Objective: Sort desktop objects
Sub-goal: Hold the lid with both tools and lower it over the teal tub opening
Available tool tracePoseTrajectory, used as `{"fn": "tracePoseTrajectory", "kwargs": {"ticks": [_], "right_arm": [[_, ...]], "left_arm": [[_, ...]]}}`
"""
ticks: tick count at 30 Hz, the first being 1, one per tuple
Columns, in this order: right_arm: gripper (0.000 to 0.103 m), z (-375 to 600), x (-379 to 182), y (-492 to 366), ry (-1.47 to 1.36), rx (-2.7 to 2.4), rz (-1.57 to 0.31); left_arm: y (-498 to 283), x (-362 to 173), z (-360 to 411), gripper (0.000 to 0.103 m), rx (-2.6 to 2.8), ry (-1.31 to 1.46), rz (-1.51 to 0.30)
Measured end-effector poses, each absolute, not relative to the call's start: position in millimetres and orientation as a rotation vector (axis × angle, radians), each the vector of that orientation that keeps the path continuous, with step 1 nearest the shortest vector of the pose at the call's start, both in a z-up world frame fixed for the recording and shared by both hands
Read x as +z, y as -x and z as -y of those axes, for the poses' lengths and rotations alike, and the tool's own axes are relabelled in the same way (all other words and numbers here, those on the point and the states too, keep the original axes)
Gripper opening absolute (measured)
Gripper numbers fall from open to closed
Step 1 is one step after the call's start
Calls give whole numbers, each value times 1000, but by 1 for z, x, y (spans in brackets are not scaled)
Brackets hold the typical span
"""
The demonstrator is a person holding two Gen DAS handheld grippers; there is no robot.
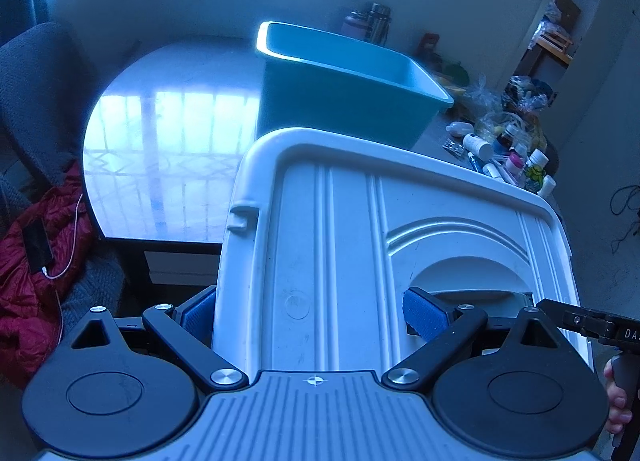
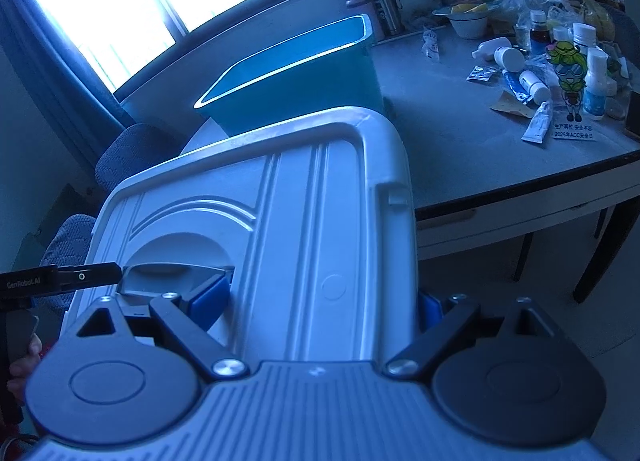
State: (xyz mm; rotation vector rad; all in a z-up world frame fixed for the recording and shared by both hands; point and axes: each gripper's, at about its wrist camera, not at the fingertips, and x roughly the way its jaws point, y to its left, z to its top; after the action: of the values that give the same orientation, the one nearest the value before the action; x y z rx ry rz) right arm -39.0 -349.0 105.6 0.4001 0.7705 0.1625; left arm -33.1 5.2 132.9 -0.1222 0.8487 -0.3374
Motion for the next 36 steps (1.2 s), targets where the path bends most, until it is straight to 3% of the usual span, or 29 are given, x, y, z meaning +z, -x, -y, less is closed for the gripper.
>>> {"fn": "tracePoseTrajectory", "kwargs": {"ticks": [20,36], "right_arm": [[92,356,123,0,-364,252,-763],[92,353,139,-73,-358,229,-769]], "left_arm": [[20,152,6,97,-244,153,-812],[-66,163,5,97,-259,168,-823]]}}
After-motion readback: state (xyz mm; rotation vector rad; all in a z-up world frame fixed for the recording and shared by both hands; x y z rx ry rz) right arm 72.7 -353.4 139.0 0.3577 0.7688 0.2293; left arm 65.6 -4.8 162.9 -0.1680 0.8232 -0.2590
